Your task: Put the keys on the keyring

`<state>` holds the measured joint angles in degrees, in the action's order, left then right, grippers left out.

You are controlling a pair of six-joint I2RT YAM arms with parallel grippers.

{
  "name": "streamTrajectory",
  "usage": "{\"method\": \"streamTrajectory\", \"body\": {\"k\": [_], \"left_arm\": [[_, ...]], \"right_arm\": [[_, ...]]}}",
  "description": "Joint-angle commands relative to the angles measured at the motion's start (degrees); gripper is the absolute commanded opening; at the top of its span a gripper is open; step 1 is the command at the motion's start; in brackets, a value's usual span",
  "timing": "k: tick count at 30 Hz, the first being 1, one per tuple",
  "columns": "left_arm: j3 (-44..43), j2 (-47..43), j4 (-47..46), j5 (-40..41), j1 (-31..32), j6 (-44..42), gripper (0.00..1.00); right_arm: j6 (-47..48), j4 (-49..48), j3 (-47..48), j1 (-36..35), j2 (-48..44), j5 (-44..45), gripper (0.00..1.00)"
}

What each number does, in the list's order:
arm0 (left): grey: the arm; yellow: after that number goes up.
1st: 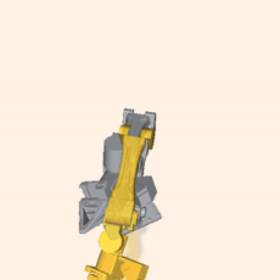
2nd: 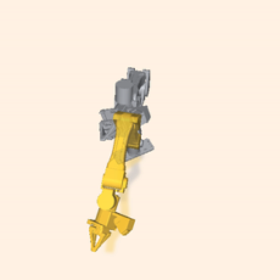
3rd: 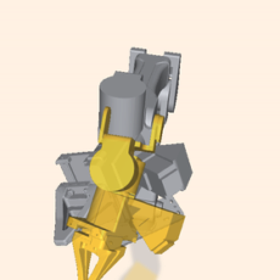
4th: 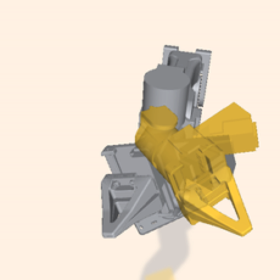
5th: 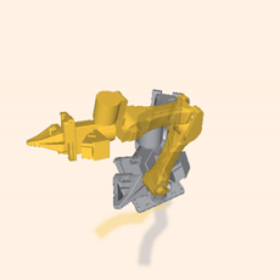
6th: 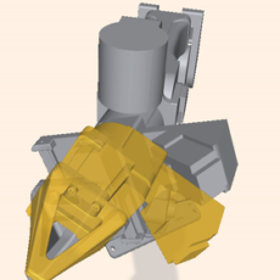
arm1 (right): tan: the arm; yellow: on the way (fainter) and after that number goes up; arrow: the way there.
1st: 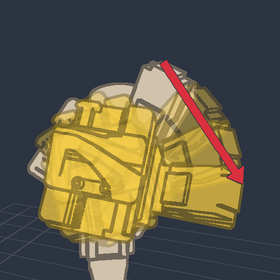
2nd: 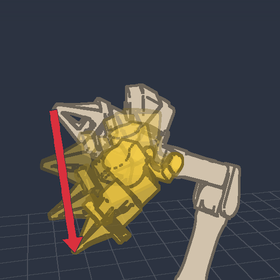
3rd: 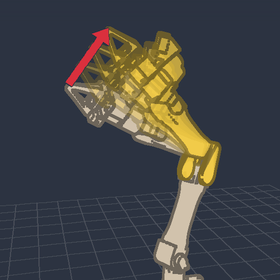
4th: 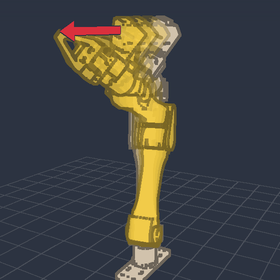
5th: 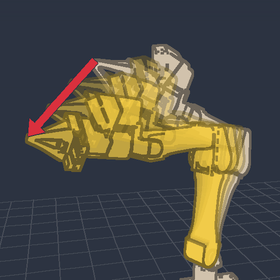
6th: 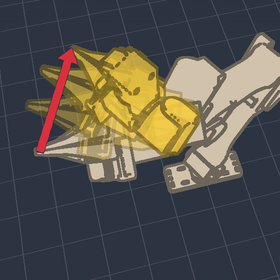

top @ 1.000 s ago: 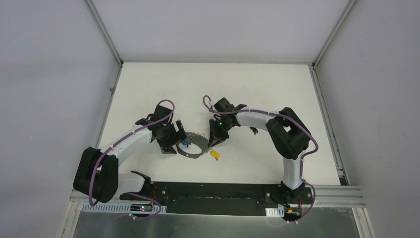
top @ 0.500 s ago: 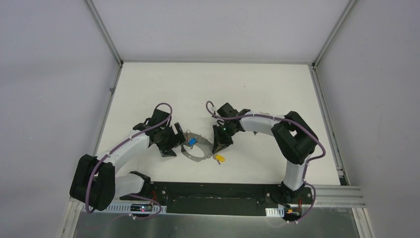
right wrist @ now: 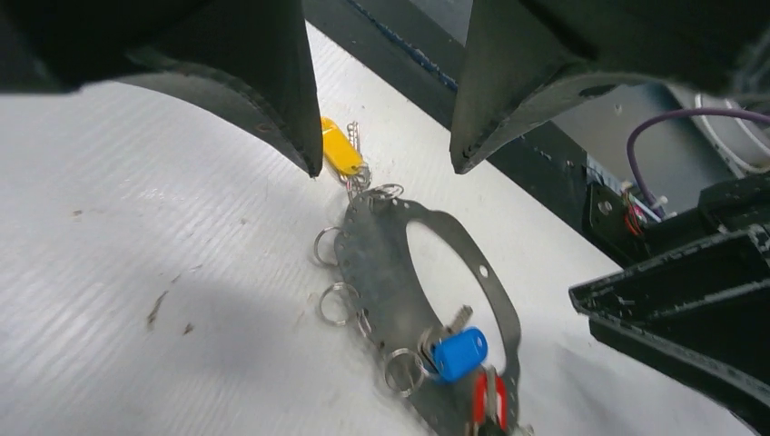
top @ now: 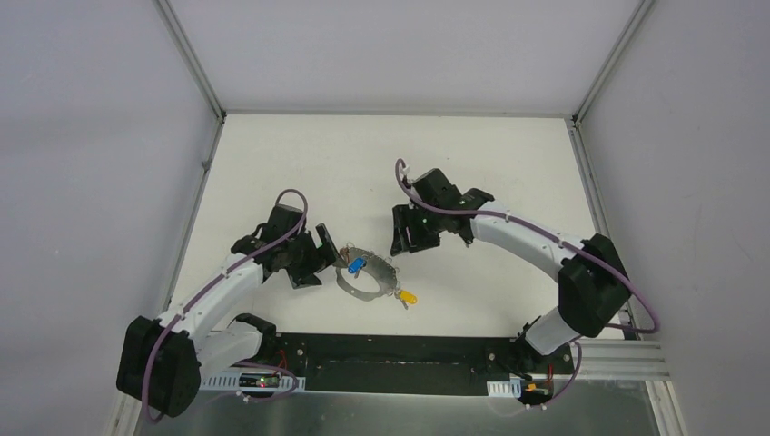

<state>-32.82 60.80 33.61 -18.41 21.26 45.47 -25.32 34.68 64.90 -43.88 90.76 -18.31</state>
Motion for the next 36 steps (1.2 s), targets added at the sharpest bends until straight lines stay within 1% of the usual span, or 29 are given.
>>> {"method": "streamTrajectory", "body": {"k": [1, 3, 6, 8, 10, 14, 17, 19, 22, 23, 25, 27, 29, 31, 33, 36], "left_arm": [[0.1, -8.3, 0.2, 0.0, -0.4, -1.8, 0.87], [0.3, -11.9, 0.6, 0.7, -0.4, -2.3, 0.88], [0.5, -16.3, 1.7, 2.9, -0.4, -2.8, 0.9], [0.9, -18.3, 2.3, 4.2, -0.4, -2.8, 0.91], [1.4, -19.3, 2.3, 4.9, -0.4, -2.8, 0.93], [1.8, -18.6, 2.8, 4.5, -0.4, -2.5, 0.95], [1.8, -16.5, 2.8, 3.3, -0.4, -1.6, 0.97], [1.7, -14.6, 2.6, 2.4, -0.4, -1.3, 0.98], [1.8, -11.8, 2.1, 0.9, -0.4, -0.7, 0.98], [2.0, -11.2, 1.6, 0.4, -0.4, -0.4, 0.98], [2.6, -10.0, 0.5, -0.7, -0.4, 0.4, 0.96], [2.8, -8.7, -0.4, -1.4, -0.4, 1.0, 0.93], [2.5, -7.2, -0.9, -2.5, -0.4, 1.1, 0.92], [2.6, -5.8, -1.5, -3.2, -0.3, 1.6, 0.91], [3.2, -5.0, -3.0, -4.0, -0.2, 2.6, 0.9], [4.5, -4.1, -5.9, -4.5, 0.5, 4.3, 0.89]], "right_arm": [[3.7, 1.4, 4.6, 1.2, -7.7, 8.6, 0.57], [4.9, 1.5, 5.5, 1.9, -11.0, 11.7, 0.58], [6.1, 1.4, 5.9, 3.0, -15.4, 16.8, 0.63], [6.8, 1.7, 6.1, 3.8, -17.3, 19.9, 0.68], [7.3, 1.9, 6.0, 4.2, -18.9, 22.5, 0.71], [6.3, 1.9, 4.0, 4.5, -20.2, 27.2, 0.71], [4.1, 3.5, 2.2, 5.0, -20.4, 27.6, 0.68], [2.3, 4.8, 1.1, 5.6, -20.3, 25.0, 0.67], [-0.3, 4.7, -1.9, 6.4, -19.7, 18.0, 0.7], [-1.9, 4.3, -3.1, 6.6, -19.4, 15.1, 0.75], [-4.2, 2.5, -6.2, 6.7, -18.4, 9.8, 0.79], [-6.2, 0.1, -8.8, 6.7, -17.6, 4.5, 0.86], [-8.7, -2.9, -11.6, 6.7, -16.8, 0.4, 0.93], [-11.3, -6.7, -14.5, 6.6, -16.1, -2.9, 0.97], [-13.0, -9.7, -16.5, 6.5, -15.1, -5.3, 0.99], [-13.6, -10.9, -17.2, 5.9, -12.6, -7.1, 0.97]]}}
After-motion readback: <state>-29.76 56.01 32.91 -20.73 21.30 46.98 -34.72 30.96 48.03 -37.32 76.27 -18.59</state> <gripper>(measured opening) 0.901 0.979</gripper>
